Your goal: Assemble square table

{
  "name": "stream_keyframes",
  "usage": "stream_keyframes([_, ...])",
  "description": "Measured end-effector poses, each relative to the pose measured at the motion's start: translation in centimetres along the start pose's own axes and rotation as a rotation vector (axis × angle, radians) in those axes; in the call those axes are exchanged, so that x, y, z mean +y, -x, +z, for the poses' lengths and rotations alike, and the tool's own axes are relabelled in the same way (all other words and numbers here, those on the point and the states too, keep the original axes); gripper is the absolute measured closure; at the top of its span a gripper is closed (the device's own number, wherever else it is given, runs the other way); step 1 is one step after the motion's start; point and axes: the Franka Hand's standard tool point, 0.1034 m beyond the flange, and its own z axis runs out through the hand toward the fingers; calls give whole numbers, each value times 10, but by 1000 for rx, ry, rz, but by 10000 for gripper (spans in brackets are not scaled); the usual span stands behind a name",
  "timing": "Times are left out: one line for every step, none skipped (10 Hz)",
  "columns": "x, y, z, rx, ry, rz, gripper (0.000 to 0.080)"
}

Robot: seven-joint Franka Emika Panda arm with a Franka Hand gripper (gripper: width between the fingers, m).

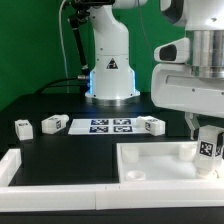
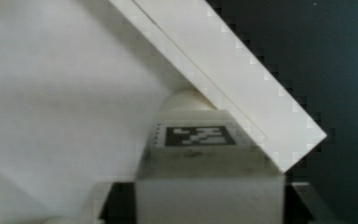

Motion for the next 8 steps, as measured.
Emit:
stream_keyframes([0, 0, 0, -4, -3, 92, 512])
stream_keyframes([0, -3, 1, -16, -16, 275, 512])
stream_keyframes([1, -4, 2, -42, -33, 430, 512])
stream_keyframes([3, -6, 2, -67, -68, 633, 512])
stream_keyframes([6, -7, 3, -83, -100, 747, 511])
stream_keyframes([6, -7, 3, -112, -116, 824, 511])
stream_keyframes([8, -8, 3, -137, -136, 929, 511])
stream_keyframes([8, -7, 3, -143, -134, 985, 510])
